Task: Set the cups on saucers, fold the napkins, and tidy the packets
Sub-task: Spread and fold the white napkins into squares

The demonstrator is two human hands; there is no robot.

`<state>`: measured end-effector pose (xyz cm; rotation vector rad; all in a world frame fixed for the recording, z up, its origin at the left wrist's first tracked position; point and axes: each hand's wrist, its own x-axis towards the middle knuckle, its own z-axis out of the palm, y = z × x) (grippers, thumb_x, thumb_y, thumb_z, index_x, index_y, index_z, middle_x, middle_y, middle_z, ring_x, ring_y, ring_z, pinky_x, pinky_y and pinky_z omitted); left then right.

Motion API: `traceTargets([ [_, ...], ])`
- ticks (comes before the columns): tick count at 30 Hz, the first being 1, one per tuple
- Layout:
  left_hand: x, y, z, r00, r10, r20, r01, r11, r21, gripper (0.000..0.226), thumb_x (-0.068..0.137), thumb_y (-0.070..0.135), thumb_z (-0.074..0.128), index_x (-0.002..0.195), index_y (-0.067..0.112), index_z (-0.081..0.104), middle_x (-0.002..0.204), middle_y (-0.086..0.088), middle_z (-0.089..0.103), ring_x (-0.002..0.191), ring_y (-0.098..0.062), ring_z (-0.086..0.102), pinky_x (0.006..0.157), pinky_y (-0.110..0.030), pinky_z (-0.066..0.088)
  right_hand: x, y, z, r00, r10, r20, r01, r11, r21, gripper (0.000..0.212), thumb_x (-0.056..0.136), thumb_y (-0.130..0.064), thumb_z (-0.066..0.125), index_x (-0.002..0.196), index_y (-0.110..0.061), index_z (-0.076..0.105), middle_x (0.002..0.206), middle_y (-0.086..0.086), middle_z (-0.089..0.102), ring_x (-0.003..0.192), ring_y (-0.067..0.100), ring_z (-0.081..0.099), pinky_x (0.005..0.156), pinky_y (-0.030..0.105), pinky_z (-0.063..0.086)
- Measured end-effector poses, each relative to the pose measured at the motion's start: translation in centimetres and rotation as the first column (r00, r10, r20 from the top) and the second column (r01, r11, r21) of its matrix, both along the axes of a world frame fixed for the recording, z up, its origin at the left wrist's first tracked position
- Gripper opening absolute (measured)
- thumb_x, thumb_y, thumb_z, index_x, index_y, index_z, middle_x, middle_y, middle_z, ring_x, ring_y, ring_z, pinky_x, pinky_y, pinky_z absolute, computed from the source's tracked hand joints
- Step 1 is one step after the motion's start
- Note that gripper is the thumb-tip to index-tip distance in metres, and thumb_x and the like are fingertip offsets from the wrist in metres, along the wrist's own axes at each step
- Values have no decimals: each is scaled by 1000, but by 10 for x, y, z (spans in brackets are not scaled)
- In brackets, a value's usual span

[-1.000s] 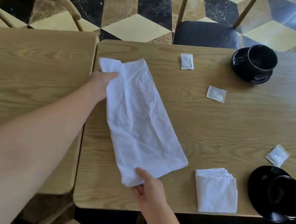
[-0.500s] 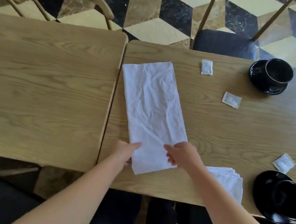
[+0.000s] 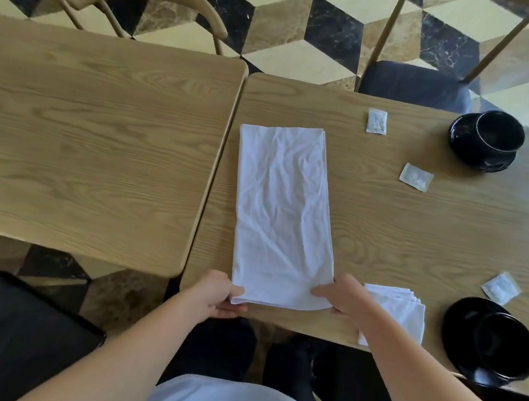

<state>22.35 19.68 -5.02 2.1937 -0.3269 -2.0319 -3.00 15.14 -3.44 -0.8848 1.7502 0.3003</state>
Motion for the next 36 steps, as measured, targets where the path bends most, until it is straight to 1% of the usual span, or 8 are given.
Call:
traceTargets([
  [5,22,17,29,1000,15,-21,-18,989,-149,62,87,8,70,137,28,40,93,-16,78,72,-28,78,57,-34,61,-12,21,39,982,142,123,-148,988,40,14,81,-19,75,78,-8,68,51,-3,63,41,9,52,46,21,44],
  [8,24,-5,58,993,-7,-117,-30,949,-314,27,88,7,66,112,20,70,93,-10,78,75,-26,77,62,-33,61,-14,0,62,989,10,146,2,996,-87,34,78,-12,80,104,-10,58,64,5,68,37,8,57,39,17,44],
  [11,22,-51,73,994,39,-101,-80,898,-433,26,92,2,59,82,14,80,93,-14,74,76,-20,73,68,-36,62,-12,-42,76,960,-70,271,136,964,-231,21,85,-10,73,102,-17,64,78,11,71,51,10,67,48,20,52],
  [17,36,-153,74,904,196,-381,-336,876,-345,13,97,3,54,108,-3,60,118,-23,72,109,-37,71,87,-40,59,-13,-138,68,744,-254,618,356,933,-44,24,85,-20,79,106,-8,75,111,3,78,104,16,74,83,28,55],
  [20,41,-190,55,991,50,-128,-100,900,-423,7,96,3,62,101,1,67,96,-15,76,81,-22,76,66,-27,59,-7,-175,38,770,-283,572,377,925,-51,29,81,-9,83,106,-3,72,109,8,78,102,18,75,79,28,58],
  [24,39,-228,17,977,-16,213,115,881,-460,20,94,16,66,74,13,63,56,-1,60,37,-8,47,39,-17,27,9,-205,-6,936,-184,300,273,917,-290,9,88,-18,74,82,-13,70,69,-4,76,61,8,65,61,21,53],
  [31,41,-250,-13,963,53,265,80,880,-468,24,92,24,67,70,15,62,52,1,53,39,-11,44,41,-18,30,18,-237,-33,976,-125,178,187,900,-394,18,88,-23,69,72,-14,67,45,-13,63,35,-1,49,39,13,42],
  [36,44,-256,-20,963,80,256,49,885,-464,15,93,24,67,83,13,66,62,-1,60,42,-9,55,46,-20,42,24,-249,-42,987,-73,143,128,895,-426,17,89,-20,66,74,-12,64,59,-4,66,48,9,55,55,24,49],
])
